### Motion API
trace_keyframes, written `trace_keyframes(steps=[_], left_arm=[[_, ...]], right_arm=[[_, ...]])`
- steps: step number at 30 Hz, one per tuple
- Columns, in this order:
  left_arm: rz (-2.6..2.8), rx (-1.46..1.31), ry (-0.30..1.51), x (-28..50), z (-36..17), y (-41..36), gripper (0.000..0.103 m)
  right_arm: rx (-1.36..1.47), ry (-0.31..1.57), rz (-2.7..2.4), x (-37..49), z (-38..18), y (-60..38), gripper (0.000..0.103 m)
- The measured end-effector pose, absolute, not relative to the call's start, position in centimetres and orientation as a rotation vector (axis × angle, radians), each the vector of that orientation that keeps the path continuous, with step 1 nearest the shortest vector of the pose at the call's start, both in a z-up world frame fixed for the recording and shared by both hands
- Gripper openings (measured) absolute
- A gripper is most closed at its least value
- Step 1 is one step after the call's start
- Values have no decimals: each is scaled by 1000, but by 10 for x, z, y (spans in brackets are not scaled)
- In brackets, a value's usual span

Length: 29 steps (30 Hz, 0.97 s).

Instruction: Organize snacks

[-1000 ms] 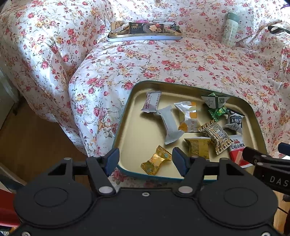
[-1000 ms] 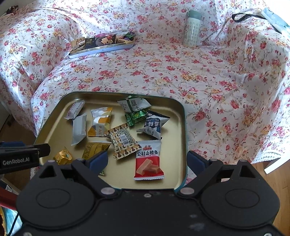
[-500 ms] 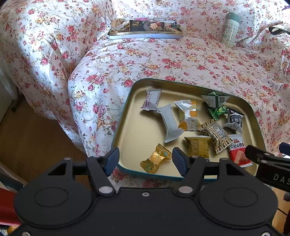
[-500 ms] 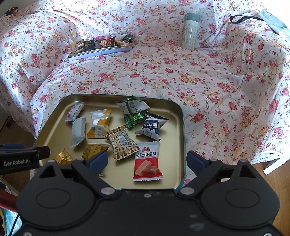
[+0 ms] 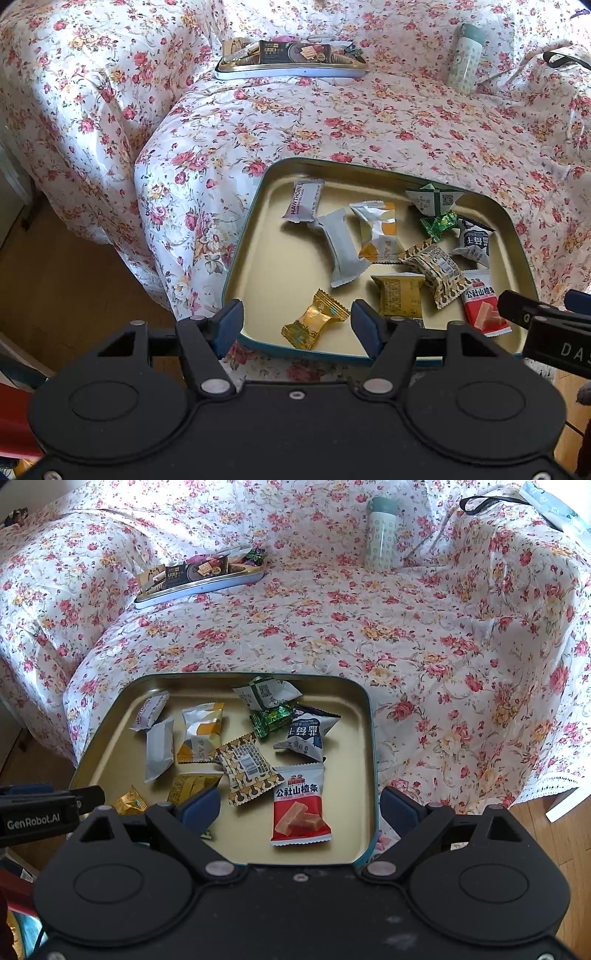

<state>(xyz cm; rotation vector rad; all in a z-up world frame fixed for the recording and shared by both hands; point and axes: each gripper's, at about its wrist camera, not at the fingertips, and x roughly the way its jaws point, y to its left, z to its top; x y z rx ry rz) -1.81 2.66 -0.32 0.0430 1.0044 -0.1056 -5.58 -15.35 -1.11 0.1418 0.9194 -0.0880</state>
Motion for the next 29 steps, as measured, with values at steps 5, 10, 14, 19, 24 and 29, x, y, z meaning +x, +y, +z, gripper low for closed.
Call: trace_keyframes(steps=[5,10,14,19,24,29], left_arm=[[-110,40,1015,-17,-5,27,67],[-112,40,1022,-18,-6,28,67],[-114,37,1024,-18,-6,28,67],[-115,28,1025,-18,-6,28,67],[-122,30,1021,-19,-6,28,67],[-119,23,1025,-18,-7,29,67]], right_arm=[[147,920,-86,-56,-12,-153,98],[154,925,-84,-56,-13,-152,98],[155,929,-83,-55,-14,-151,98],[154,936,-77,-55,-15,-150,98],[157,941,-77,-55,-16,-149,98],[156,944,-73,-54,-17,-149,98]])
